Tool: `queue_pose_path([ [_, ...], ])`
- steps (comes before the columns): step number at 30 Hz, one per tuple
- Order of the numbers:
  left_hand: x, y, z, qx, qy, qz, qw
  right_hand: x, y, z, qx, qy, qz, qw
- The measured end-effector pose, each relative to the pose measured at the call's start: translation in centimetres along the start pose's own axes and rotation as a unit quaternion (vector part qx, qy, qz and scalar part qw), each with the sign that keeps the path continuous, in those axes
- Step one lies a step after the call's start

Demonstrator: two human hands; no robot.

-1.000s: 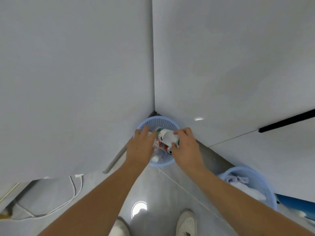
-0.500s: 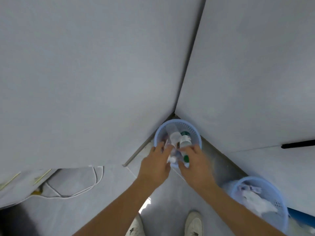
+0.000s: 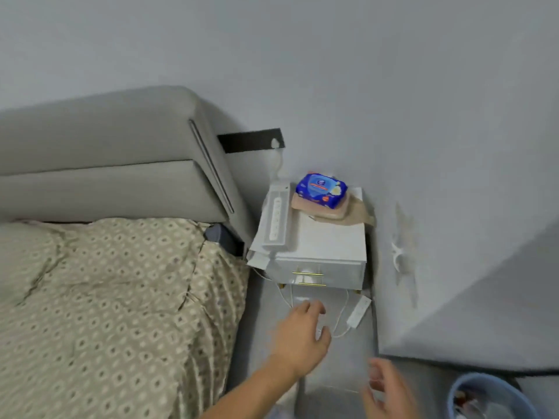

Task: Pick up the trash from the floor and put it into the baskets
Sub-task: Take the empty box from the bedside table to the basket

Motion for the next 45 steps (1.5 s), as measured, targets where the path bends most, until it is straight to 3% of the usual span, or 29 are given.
queue_pose_path([
  [2,2.7,-2.0,-5.4,0.057,0.035,0.030,0.997,-0.1,-0.3,-10.7,0.029,0.022,-0.034,0.999],
  [8,4.0,-13.2,-21.2,0.154,0.072,0.065,0.983,-9.9,-12.5,-20.6,0.097,0.114,-0.080,0.986],
  [13,0.9,-25.8,-29.4,0.138,0.076,0.059,0.986,-19.9,-28.5,-28.5,0.122,0.142,-0.024,0.982],
  [18,-2.8,-35.2,-31.6,0.135,0.076,0.017,0.988,-27.4,-39.7,-31.0,0.102,0.201,0.022,0.974],
  [22,-5.9,-38.0,-32.0,0.123,0.076,-0.013,0.989,-29.6,-42.2,-29.1,0.090,0.256,0.034,0.962],
  [28,-4.9,-37.6,-31.5,0.108,0.019,0.032,0.993,-27.5,-40.8,-28.3,0.116,0.235,0.054,0.964],
  [34,-2.0,-32.5,-31.5,0.098,0.053,0.071,0.991,-25.0,-34.9,-28.0,0.144,0.221,0.054,0.963],
  [40,-1.0,-24.9,-29.4,0.111,0.083,0.093,0.986,-21.2,-25.8,-26.0,0.180,0.182,0.087,0.963],
  [45,-1.5,-14.7,-25.3,0.118,0.072,0.103,0.985,-14.5,-14.0,-20.6,0.189,0.152,0.086,0.966],
])
Point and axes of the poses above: each hand's wrist, its own y-axis away from the middle knuckle, its own x-axis out of the back of the hand, z = x × y, the point moved 7 cm from there along -y, towards the middle knuckle, and after that the axes turned 6 degrees about x, right-handed, at the moved point
